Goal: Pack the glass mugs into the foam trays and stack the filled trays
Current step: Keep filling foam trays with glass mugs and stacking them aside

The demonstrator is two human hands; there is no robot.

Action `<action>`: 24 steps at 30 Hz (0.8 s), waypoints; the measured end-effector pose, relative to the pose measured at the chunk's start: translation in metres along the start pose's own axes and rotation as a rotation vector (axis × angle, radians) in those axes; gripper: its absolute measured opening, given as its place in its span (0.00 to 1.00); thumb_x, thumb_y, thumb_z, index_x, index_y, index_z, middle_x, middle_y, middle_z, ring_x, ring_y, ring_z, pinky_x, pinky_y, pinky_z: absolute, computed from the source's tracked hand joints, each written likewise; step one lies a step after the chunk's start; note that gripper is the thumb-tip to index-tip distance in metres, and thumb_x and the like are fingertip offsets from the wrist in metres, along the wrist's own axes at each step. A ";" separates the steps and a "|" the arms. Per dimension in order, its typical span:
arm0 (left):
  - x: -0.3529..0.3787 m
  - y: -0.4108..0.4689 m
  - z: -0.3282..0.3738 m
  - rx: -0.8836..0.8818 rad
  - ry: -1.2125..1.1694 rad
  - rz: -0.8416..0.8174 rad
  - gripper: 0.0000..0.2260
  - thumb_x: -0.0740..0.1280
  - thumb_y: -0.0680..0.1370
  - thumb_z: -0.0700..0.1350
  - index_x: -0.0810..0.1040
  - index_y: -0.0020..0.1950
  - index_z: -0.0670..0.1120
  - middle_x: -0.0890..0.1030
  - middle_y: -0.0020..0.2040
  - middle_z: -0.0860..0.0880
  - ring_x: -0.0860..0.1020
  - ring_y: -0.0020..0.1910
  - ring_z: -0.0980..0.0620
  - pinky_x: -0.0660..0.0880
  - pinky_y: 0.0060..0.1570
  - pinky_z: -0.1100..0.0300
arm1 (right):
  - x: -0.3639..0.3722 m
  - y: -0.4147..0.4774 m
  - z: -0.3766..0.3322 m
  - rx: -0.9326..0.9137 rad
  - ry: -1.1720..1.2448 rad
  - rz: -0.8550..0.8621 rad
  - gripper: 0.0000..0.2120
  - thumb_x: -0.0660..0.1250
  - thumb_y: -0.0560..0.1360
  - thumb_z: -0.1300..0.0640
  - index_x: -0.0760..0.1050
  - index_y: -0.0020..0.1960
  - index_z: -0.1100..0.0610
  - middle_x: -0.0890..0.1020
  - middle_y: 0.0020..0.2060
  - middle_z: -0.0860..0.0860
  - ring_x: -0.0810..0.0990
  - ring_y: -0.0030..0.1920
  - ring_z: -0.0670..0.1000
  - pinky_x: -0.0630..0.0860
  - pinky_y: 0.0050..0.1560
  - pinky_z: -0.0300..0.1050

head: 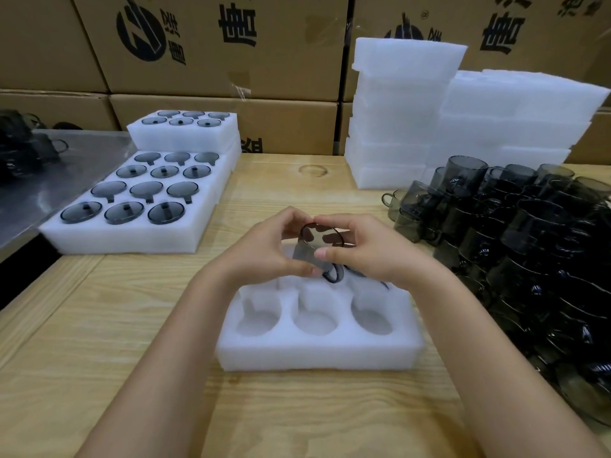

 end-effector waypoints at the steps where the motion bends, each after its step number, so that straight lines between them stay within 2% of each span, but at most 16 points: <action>1: 0.001 0.000 0.000 0.003 0.007 0.001 0.25 0.81 0.62 0.45 0.74 0.53 0.57 0.80 0.52 0.56 0.77 0.57 0.63 0.71 0.58 0.64 | 0.000 0.000 -0.001 -0.004 -0.058 0.001 0.24 0.71 0.72 0.54 0.71 0.68 0.49 0.78 0.60 0.42 0.76 0.59 0.43 0.72 0.62 0.43; 4: 0.002 0.000 -0.002 -0.001 0.012 -0.003 0.25 0.81 0.63 0.44 0.73 0.52 0.58 0.80 0.52 0.57 0.76 0.57 0.64 0.71 0.57 0.64 | 0.001 0.000 -0.004 -0.035 -0.169 0.034 0.22 0.71 0.72 0.53 0.73 0.65 0.47 0.78 0.58 0.43 0.76 0.56 0.44 0.73 0.58 0.43; 7: 0.003 -0.001 -0.001 -0.029 0.010 -0.040 0.24 0.80 0.64 0.45 0.72 0.53 0.57 0.79 0.54 0.56 0.75 0.59 0.63 0.71 0.61 0.59 | 0.005 0.001 -0.003 -0.037 -0.192 0.034 0.21 0.71 0.72 0.53 0.74 0.63 0.46 0.78 0.58 0.45 0.76 0.56 0.46 0.74 0.59 0.46; 10: 0.002 -0.005 0.001 -0.083 -0.075 -0.120 0.24 0.75 0.64 0.46 0.72 0.58 0.50 0.78 0.59 0.54 0.74 0.62 0.62 0.69 0.62 0.61 | 0.006 0.001 -0.001 -0.032 -0.185 -0.004 0.20 0.71 0.72 0.52 0.74 0.62 0.45 0.78 0.56 0.41 0.76 0.55 0.45 0.73 0.58 0.45; 12: -0.002 -0.006 0.002 -0.132 -0.198 -0.166 0.23 0.72 0.66 0.45 0.73 0.61 0.45 0.80 0.60 0.51 0.76 0.60 0.60 0.71 0.58 0.66 | 0.005 0.000 0.001 -0.023 -0.194 -0.026 0.21 0.72 0.72 0.51 0.72 0.63 0.44 0.78 0.56 0.39 0.75 0.55 0.44 0.72 0.55 0.41; 14: -0.001 -0.007 0.001 -0.166 -0.265 -0.145 0.18 0.71 0.72 0.43 0.74 0.60 0.42 0.82 0.57 0.50 0.79 0.56 0.56 0.73 0.52 0.69 | 0.006 -0.001 0.002 -0.030 -0.278 -0.039 0.23 0.71 0.72 0.50 0.71 0.65 0.42 0.78 0.53 0.39 0.75 0.48 0.40 0.69 0.45 0.34; 16: 0.001 -0.006 0.001 -0.165 -0.188 -0.088 0.10 0.67 0.78 0.41 0.74 0.59 0.42 0.83 0.55 0.49 0.80 0.55 0.53 0.74 0.54 0.65 | 0.008 -0.003 0.002 -0.037 -0.337 -0.039 0.23 0.70 0.73 0.50 0.70 0.66 0.41 0.78 0.46 0.38 0.74 0.39 0.36 0.65 0.38 0.31; 17: 0.003 -0.005 0.001 -0.159 -0.133 -0.065 0.09 0.65 0.79 0.40 0.75 0.59 0.43 0.82 0.55 0.49 0.80 0.56 0.53 0.74 0.57 0.61 | 0.009 -0.004 0.002 -0.048 -0.348 -0.041 0.22 0.69 0.74 0.51 0.69 0.67 0.42 0.78 0.43 0.37 0.74 0.37 0.35 0.65 0.37 0.32; 18: 0.004 -0.004 -0.001 -0.153 -0.080 -0.044 0.09 0.65 0.79 0.41 0.75 0.58 0.44 0.82 0.55 0.49 0.79 0.56 0.53 0.73 0.60 0.57 | 0.010 -0.004 0.002 -0.059 -0.361 -0.051 0.23 0.68 0.75 0.51 0.68 0.68 0.43 0.79 0.44 0.37 0.75 0.39 0.35 0.66 0.40 0.34; 19: 0.006 -0.005 -0.001 -0.140 -0.018 -0.022 0.09 0.66 0.79 0.42 0.76 0.59 0.45 0.82 0.56 0.50 0.79 0.58 0.54 0.72 0.62 0.54 | 0.013 -0.005 0.003 -0.060 -0.394 -0.070 0.24 0.65 0.76 0.51 0.65 0.71 0.45 0.79 0.53 0.38 0.76 0.48 0.37 0.67 0.46 0.35; 20: 0.007 -0.006 -0.002 -0.113 0.060 0.004 0.10 0.66 0.78 0.43 0.77 0.60 0.47 0.81 0.57 0.52 0.77 0.59 0.55 0.71 0.63 0.53 | 0.016 -0.006 0.005 -0.051 -0.464 -0.099 0.26 0.62 0.78 0.50 0.60 0.74 0.48 0.73 0.66 0.42 0.73 0.61 0.41 0.62 0.57 0.34; 21: 0.008 -0.007 -0.003 -0.077 0.151 0.028 0.11 0.66 0.79 0.45 0.77 0.62 0.50 0.81 0.58 0.55 0.76 0.60 0.56 0.71 0.63 0.53 | 0.019 -0.008 0.008 -0.037 -0.559 -0.131 0.28 0.58 0.80 0.48 0.53 0.76 0.50 0.60 0.74 0.45 0.61 0.72 0.44 0.53 0.67 0.35; 22: 0.010 -0.009 -0.003 -0.044 0.244 0.040 0.13 0.64 0.79 0.47 0.76 0.63 0.53 0.80 0.58 0.57 0.75 0.61 0.56 0.70 0.63 0.53 | 0.023 -0.010 0.012 -0.028 -0.636 -0.153 0.30 0.53 0.80 0.45 0.47 0.77 0.52 0.50 0.77 0.46 0.49 0.75 0.43 0.43 0.72 0.39; 24: 0.016 -0.012 -0.002 -0.032 0.437 0.014 0.15 0.58 0.82 0.50 0.71 0.69 0.58 0.76 0.64 0.57 0.70 0.67 0.51 0.65 0.65 0.54 | 0.032 -0.016 0.017 -0.006 -0.694 -0.158 0.35 0.47 0.78 0.37 0.40 0.77 0.53 0.40 0.76 0.45 0.39 0.75 0.41 0.34 0.74 0.45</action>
Point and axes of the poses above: each hand's wrist, its own y-axis towards the middle knuckle, its own x-axis out of the palm, z = x × y, the point moved 1 cm from there along y, towards the middle knuckle
